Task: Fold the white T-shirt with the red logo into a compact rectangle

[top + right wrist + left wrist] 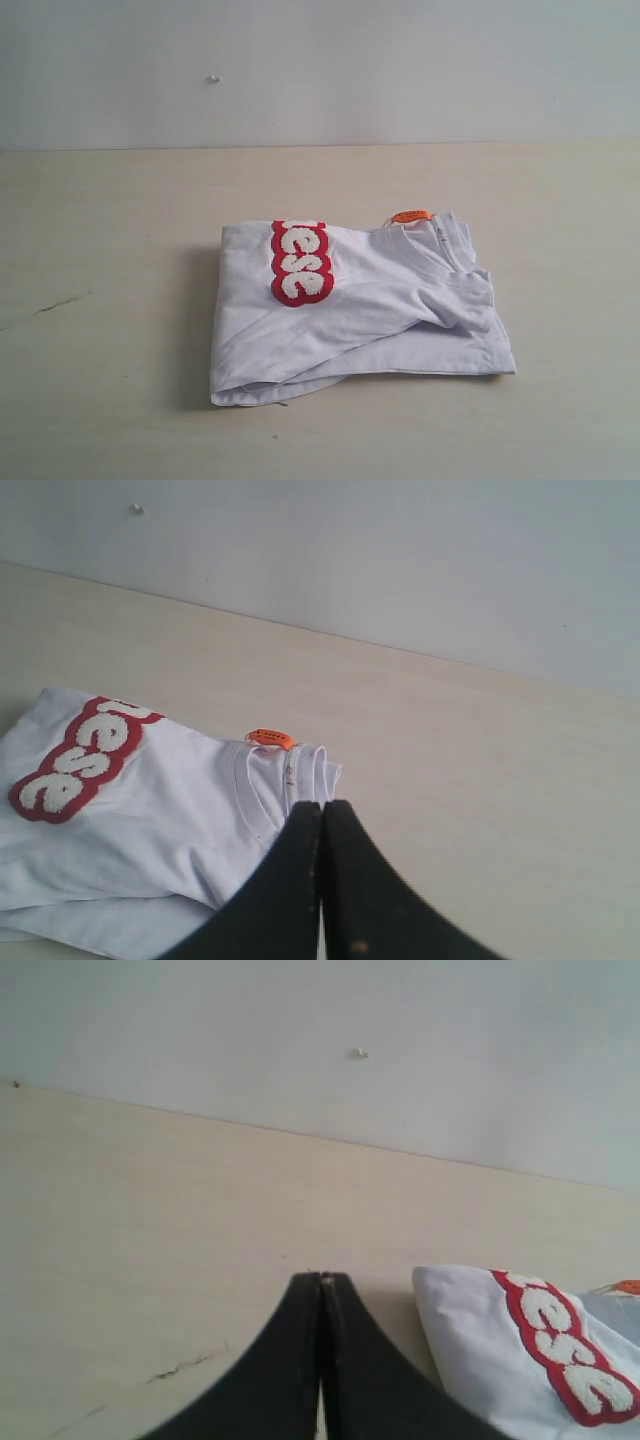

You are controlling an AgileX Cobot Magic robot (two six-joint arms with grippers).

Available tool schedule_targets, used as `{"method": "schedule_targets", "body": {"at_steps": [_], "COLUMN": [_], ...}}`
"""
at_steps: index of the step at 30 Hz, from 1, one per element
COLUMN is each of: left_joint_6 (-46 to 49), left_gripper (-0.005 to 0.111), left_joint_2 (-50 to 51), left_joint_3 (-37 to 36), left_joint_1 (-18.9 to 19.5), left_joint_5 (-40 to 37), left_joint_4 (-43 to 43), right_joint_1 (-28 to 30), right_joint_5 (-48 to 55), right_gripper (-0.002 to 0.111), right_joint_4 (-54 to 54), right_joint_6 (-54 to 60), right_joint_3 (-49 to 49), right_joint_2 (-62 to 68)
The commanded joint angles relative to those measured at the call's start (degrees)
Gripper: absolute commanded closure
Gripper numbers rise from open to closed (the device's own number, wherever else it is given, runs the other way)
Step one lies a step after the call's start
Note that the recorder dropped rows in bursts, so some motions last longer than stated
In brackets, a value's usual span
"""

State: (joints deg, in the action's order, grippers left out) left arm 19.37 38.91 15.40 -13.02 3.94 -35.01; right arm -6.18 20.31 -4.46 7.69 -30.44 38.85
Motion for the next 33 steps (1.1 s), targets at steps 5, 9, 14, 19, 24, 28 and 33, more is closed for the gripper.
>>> {"method": "schedule_targets", "body": {"at_steps": [5, 9, 14, 19, 24, 28, 33], "left_joint_6": [2.91, 6.72, 7.76, 7.40, 7.40, 7.40, 6.99], "left_gripper": [0.107, 0.107, 0.107, 0.107, 0.107, 0.107, 0.107], "left_joint_2": [-5.33, -10.05, -15.56, -20.56, -25.55, -29.53, -33.63], "left_joint_3": [-0.38, -2.94, -7.57, -11.64, -14.10, -15.40, -15.40], "left_joint_1": [1.09, 1.09, 3.20, 7.26, 9.30, 9.30, 9.18], "left_joint_5": [-2.89, -3.02, -2.52, -0.61, -0.57, -1.30, -2.56], "left_joint_4": [1.88, 4.86, 6.45, 6.11, 6.23, 7.74, 7.17], "right_joint_1": [0.19, 0.19, 0.19, 0.19, 0.19, 0.19, 0.19], "right_joint_5": [-0.32, -0.32, -0.32, -0.32, -0.32, -0.32, -0.32], "right_gripper": [0.108, 0.108, 0.108, 0.108, 0.108, 0.108, 0.108], "right_joint_4": [0.00, 0.00, 0.00, 0.00, 0.00, 0.00, 0.00], "right_joint_6": [-0.32, -0.32, -0.32, -0.32, -0.32, -0.32, -0.32], "right_joint_3": [0.32, 0.32, 0.32, 0.32, 0.32, 0.32, 0.32], "right_joint_2": [-0.20, -0.20, -0.20, -0.20, -0.20, -0.20, -0.20]}}
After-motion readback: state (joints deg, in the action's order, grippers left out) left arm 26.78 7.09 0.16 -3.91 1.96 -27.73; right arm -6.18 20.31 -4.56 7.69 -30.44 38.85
